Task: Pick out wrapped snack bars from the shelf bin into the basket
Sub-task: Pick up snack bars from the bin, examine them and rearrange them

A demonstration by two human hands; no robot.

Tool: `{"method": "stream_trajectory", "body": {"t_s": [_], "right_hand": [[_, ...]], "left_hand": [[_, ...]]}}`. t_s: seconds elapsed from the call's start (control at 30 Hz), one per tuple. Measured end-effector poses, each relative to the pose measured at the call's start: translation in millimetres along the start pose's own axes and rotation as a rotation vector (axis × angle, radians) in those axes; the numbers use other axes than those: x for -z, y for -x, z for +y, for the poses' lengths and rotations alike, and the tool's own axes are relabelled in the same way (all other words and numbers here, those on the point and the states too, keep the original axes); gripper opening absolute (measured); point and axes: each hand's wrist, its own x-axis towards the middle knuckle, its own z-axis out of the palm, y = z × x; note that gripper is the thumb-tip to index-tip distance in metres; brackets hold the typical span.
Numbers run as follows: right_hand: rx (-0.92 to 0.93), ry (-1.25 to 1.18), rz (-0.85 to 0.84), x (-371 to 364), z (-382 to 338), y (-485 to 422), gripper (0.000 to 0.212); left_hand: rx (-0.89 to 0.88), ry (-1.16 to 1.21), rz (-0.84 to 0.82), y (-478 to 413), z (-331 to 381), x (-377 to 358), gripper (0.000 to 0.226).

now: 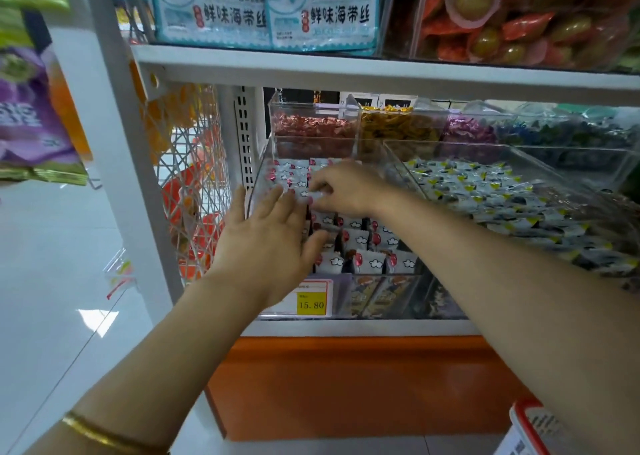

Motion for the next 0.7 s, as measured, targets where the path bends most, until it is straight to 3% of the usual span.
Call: {"method": "stream_trajectory", "body": {"t_s": [0.13, 0.27, 0.47, 0.53, 0.63, 0.7], "right_hand": [[-0.027, -0.022, -0.026, -2.4, 7.9, -1.7, 0.02], [-0.119, -0.211, 0.222, 3.3, 15.7, -19.2, 0.018], [-0.109, 0.254, 0.156, -16.1, 7.8, -38.2, 0.012], [-0.124, 0.143, 0.204, -10.2, 6.3, -37.2, 0.008], [-0.147, -0.339, 0.26, 15.9, 7.0, -21.8, 0.012], [-0.186, -0.558, 0.414, 33.8, 4.5, -0.5, 0.01]], "left_hand": [[-0.004, -0.027, 0.026, 0.9, 0.0, -4.8, 0.076], [0.003, 0.016, 0.058, 1.5, 0.3, -3.8, 0.081], [-0.008, 0.006, 0.073, 2.5, -0.9, -5.0, 0.081], [-0.009, 0.024, 0.083, 3.3, -0.9, -4.1, 0.079], [-0.001, 0.086, 0.096, 4.4, -1.9, -3.5, 0.069], [-0.012, 0.15, 0.144, 6.4, -3.6, -2.0, 0.061]]}}
